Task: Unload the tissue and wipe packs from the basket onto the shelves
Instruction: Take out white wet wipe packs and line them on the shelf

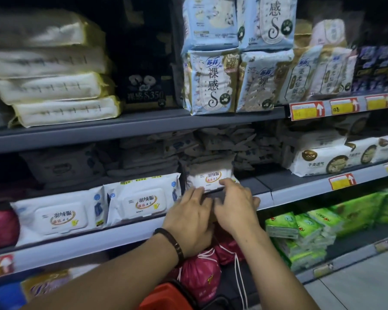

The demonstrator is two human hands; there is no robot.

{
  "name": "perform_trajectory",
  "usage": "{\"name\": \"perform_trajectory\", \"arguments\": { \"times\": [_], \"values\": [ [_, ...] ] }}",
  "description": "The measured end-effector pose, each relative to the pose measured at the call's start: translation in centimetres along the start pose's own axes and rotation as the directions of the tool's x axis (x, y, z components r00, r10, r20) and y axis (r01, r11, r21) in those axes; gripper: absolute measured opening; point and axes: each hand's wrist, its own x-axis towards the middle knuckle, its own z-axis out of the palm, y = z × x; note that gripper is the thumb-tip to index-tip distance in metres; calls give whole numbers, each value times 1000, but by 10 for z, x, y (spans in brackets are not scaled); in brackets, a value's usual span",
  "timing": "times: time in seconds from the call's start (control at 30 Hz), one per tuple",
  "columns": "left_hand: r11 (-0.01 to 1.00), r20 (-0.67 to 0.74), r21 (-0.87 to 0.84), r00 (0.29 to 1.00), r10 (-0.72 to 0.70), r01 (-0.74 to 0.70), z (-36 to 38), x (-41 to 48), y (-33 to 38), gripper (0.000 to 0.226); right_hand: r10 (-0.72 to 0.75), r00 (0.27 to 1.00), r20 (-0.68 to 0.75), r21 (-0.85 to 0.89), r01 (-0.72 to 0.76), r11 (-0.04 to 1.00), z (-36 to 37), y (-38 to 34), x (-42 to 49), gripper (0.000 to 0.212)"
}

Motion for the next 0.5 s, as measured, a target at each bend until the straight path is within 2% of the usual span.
{"name": "perform_trajectory", "arguments": {
  "times": [0.07, 0.13, 0.2, 0.27, 0.3, 0.37, 0.43, 0.5],
  "values": [
    [1000, -42, -13, 999, 22, -22, -4, -31, -9, 47, -91, 992, 84, 20, 90, 996, -1, -7, -17, 33],
    [995, -26, -95, 1000, 10, -12, -5, -69, -21, 38, -145, 979, 144, 100, 132, 986, 2, -16, -38, 17],
    [986, 37, -163, 999, -32, 38, 1, -112, -40, 30, -194, 966, 173, 142, 171, 975, 11, -28, -59, 8],
    [983, 150, -167, 987, -49, 74, 14, -156, -63, 27, -257, 925, 280, 148, 223, 964, 26, -45, -85, 6],
    [978, 223, -189, 974, -44, 88, 21, -173, -74, 26, -293, 884, 363, 146, 257, 955, 34, -52, -95, 7],
    [945, 400, -291, 916, -23, 150, 40, -212, -97, 19, -334, 759, 559, 139, 311, 940, 60, -67, -121, 13],
    [909, 572, -331, 820, -22, 255, 65, -251, -117, 16, -300, 613, 731, 120, 318, 941, 97, -76, -151, 17],
    [884, 693, -301, 719, -54, 356, 92, -288, -134, 17, -214, 476, 853, 62, 314, 947, 138, -78, -182, 18]
  ]
}}
